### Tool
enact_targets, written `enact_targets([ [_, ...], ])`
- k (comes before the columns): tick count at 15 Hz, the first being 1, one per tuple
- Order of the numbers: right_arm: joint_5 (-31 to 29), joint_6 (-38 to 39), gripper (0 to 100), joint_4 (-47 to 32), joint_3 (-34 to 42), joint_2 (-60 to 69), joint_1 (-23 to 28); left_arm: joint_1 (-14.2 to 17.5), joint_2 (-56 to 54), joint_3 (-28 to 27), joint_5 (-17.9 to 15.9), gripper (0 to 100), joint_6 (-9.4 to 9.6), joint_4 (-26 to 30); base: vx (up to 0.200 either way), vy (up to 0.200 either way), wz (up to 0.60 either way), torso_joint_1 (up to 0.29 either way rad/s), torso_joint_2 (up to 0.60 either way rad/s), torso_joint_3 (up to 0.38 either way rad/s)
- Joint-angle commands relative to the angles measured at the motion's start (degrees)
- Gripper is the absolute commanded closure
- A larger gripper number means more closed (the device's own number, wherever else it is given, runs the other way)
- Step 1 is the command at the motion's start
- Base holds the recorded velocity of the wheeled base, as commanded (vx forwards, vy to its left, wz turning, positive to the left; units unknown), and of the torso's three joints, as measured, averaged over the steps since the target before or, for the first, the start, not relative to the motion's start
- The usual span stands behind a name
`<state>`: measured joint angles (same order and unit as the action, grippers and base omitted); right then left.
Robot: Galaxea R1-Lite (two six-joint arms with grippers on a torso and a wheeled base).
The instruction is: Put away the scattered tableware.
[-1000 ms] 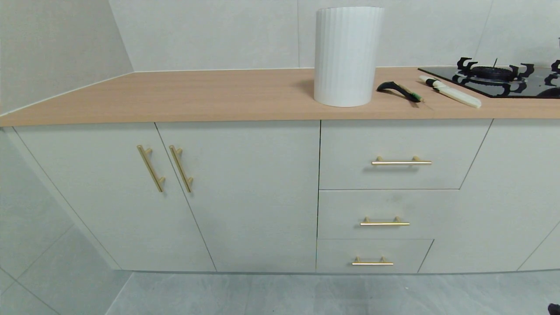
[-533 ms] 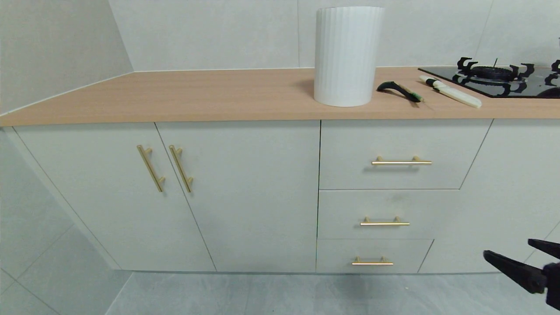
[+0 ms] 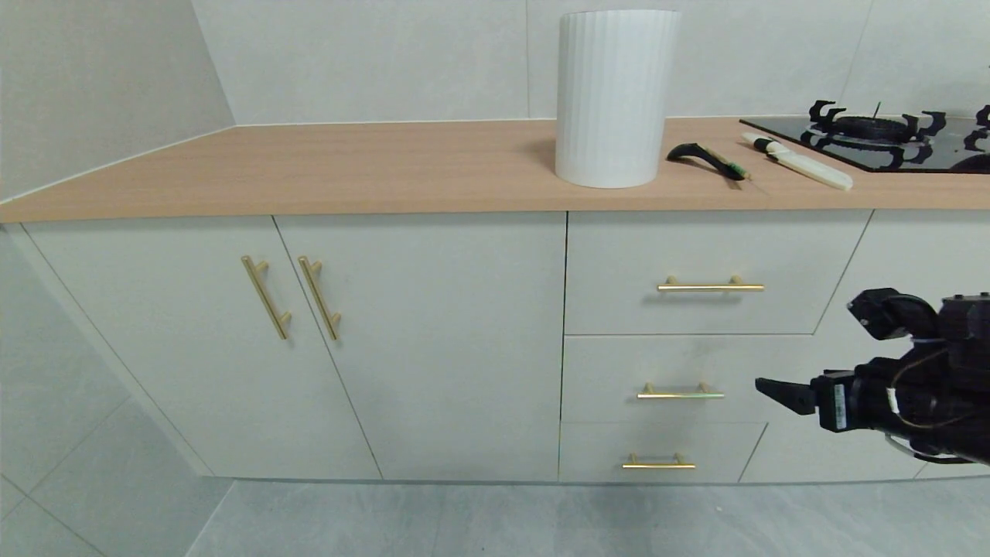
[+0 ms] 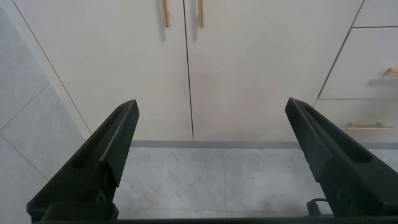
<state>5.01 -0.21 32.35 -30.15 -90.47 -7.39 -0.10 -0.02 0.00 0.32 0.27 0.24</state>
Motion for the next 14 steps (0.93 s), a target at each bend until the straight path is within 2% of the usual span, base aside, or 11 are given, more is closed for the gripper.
enact_targets([
  [1, 0.0, -0.1, 0, 0.3, -3.6, -7.7, -0.1, 0.0, 0.0, 0.0, 0.0, 0, 0.0, 0.0, 0.0, 0.0, 0.0, 0.0, 0.0, 0.0],
  [7, -0.7, 0.0, 0, 0.6, -12.0, -20.4, -3.7, 0.0, 0.0, 0.0, 0.0, 0, 0.0, 0.0, 0.0, 0.0, 0.0, 0.0, 0.0, 0.0],
  [11, -5.3, 0.3, 0, 7.5, -11.5, -27.5, -6.4, 0.0, 0.0, 0.0, 0.0, 0, -0.09, 0.0, 0.0, 0.0, 0.0, 0.0, 0.0, 0.0],
  [14, -8.0, 0.6, 0, 13.4, -11.5, -31.5, -6.4, 0.0, 0.0, 0.0, 0.0, 0, 0.0, 0.0, 0.0, 0.0, 0.0, 0.0, 0.0, 0.0],
])
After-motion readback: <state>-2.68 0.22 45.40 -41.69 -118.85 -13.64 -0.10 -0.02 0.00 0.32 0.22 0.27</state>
